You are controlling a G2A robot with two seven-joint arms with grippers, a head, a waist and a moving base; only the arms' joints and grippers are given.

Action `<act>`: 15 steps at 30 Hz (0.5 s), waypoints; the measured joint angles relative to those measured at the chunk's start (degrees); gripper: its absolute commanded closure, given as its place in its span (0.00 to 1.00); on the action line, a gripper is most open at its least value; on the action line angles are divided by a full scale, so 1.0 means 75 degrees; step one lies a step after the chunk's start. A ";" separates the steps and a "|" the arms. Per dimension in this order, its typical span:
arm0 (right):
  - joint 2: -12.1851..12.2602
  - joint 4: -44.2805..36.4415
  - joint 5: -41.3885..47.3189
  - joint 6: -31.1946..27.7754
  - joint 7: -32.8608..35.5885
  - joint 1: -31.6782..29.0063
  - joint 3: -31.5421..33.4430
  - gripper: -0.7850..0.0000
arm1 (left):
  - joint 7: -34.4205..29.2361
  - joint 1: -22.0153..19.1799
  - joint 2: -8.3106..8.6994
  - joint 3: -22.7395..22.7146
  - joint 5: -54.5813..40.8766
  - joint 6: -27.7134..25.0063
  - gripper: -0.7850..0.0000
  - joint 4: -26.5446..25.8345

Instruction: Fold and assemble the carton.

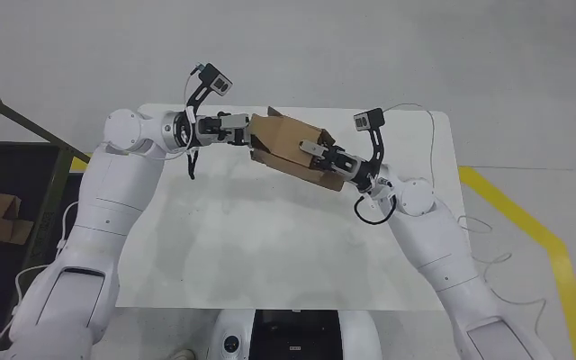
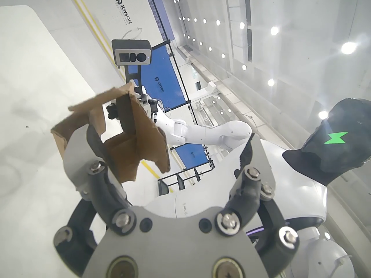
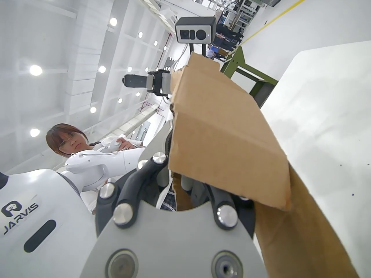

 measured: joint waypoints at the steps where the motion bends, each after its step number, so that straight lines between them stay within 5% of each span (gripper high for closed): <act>1: 0.0000 0.0016 -0.0008 0.0002 -0.0043 0.0011 0.0018 1.00 | -0.0009 -0.0006 -0.0003 0.0004 -0.0011 -0.0001 0.00 0.0013; 15: -0.0038 0.0099 -0.0190 -0.0192 -0.0617 0.0063 0.0126 1.00 | -0.0277 0.0124 -0.0037 0.0068 -0.0391 0.0189 0.00 -0.0127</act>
